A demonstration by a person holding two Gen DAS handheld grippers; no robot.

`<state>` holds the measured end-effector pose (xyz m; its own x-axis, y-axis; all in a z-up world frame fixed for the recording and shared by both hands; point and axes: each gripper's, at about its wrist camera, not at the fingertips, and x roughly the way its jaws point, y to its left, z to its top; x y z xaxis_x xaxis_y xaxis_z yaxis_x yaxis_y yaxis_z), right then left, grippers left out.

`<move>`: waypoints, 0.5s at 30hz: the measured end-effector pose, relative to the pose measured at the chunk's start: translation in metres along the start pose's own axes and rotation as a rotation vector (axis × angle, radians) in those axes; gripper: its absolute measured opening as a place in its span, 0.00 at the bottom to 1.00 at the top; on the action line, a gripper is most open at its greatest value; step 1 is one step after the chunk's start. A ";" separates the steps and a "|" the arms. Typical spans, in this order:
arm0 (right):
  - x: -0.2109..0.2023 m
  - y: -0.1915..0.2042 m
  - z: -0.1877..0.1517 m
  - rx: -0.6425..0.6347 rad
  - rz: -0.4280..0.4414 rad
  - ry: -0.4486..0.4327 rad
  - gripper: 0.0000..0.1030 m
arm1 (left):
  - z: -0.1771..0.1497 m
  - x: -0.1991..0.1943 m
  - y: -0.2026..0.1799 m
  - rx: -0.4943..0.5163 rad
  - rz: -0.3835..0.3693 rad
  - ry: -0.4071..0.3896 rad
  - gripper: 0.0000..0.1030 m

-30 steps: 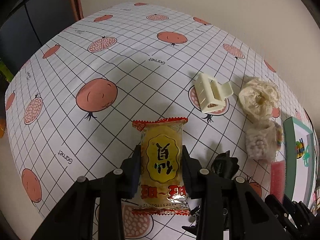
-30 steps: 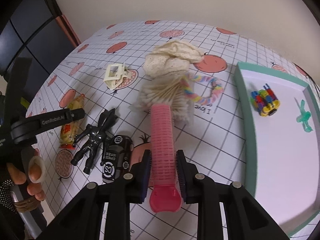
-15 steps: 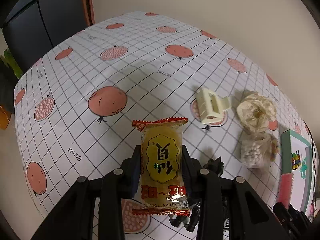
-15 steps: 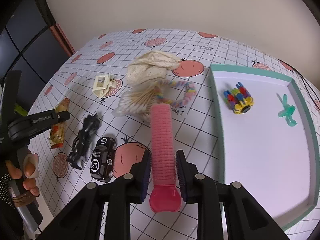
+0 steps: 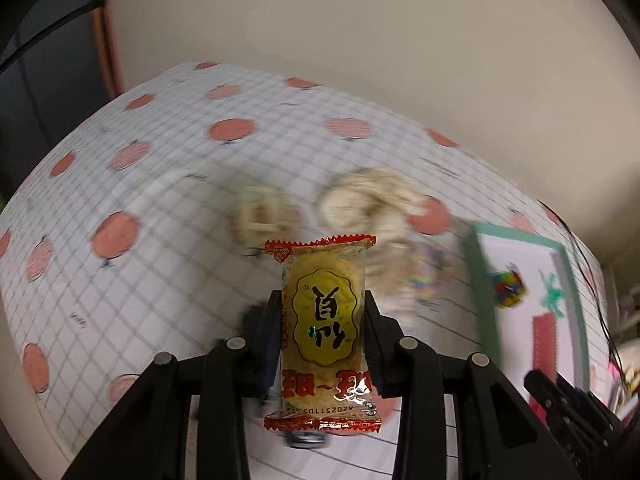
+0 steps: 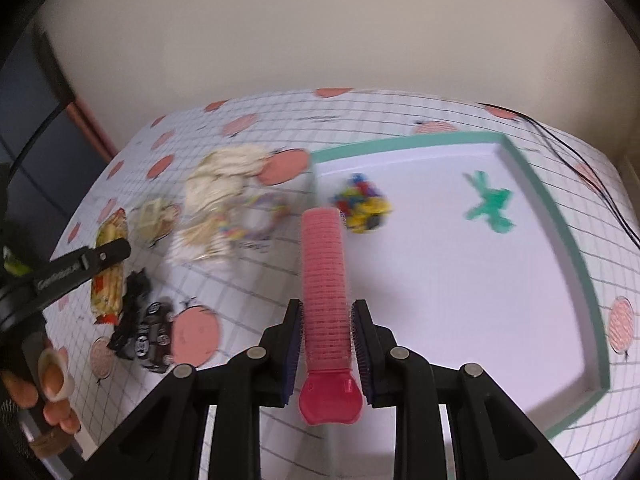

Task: Organize objects
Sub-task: 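Carry the snack packet and pink roller over the tray with both tools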

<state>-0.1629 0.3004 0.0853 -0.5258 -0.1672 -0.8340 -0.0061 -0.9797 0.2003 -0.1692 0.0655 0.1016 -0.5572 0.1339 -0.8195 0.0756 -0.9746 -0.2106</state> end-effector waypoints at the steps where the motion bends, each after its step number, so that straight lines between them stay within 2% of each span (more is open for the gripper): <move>1: -0.002 -0.008 0.000 0.015 -0.006 -0.004 0.25 | -0.002 0.000 -0.009 0.015 -0.018 0.000 0.36; 8: -0.011 -0.057 -0.009 0.124 -0.092 -0.009 0.25 | -0.021 0.000 -0.075 0.115 -0.160 0.033 0.36; 15: -0.020 -0.102 -0.022 0.205 -0.158 -0.010 0.25 | -0.047 0.002 -0.134 0.215 -0.256 0.073 0.36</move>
<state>-0.1331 0.4009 0.0708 -0.5129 -0.0115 -0.8584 -0.2605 -0.9507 0.1684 -0.1416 0.2047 0.1035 -0.4745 0.3836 -0.7923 -0.2394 -0.9224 -0.3032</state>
